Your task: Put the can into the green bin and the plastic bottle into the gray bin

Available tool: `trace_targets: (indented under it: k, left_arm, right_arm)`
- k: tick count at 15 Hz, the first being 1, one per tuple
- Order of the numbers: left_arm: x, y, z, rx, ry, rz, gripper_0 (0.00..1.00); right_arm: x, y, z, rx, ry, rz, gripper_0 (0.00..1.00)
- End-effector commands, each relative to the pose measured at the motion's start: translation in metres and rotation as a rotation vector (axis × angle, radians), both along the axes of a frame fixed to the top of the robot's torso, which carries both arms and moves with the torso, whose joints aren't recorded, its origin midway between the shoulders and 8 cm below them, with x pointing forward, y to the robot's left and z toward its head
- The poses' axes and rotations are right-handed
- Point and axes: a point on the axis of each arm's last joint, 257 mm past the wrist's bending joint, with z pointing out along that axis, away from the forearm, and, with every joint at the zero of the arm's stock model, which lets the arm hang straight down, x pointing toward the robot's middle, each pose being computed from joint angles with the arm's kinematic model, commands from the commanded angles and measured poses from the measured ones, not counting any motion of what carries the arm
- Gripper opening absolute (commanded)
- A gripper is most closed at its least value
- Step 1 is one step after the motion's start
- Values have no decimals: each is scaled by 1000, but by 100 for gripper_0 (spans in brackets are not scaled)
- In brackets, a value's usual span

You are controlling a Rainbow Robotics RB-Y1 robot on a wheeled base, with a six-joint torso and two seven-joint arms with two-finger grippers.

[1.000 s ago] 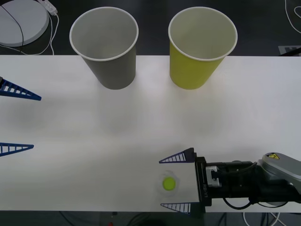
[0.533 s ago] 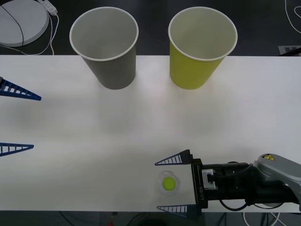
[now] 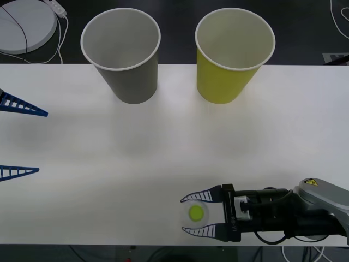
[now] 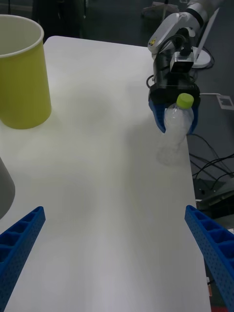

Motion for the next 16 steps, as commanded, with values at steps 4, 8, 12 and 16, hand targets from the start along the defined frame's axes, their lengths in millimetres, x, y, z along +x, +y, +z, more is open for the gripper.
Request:
trace_targets:
  k: [4,8,12,16]
  left_arm:
    - [0,0,0,0,0,0,100]
    - [0,0,0,0,0,0,100]
    - [0,0,0,0,0,0,100]
    - [0,0,0,0,0,0,100]
  right_arm:
    - [1,-2,0,-2,12,-5,0]
    - [2,-8,7,1,9,-7,0]
    - [-2,-14,22,14,8,0,0]
    - [-3,-21,37,31,18,-4,0]
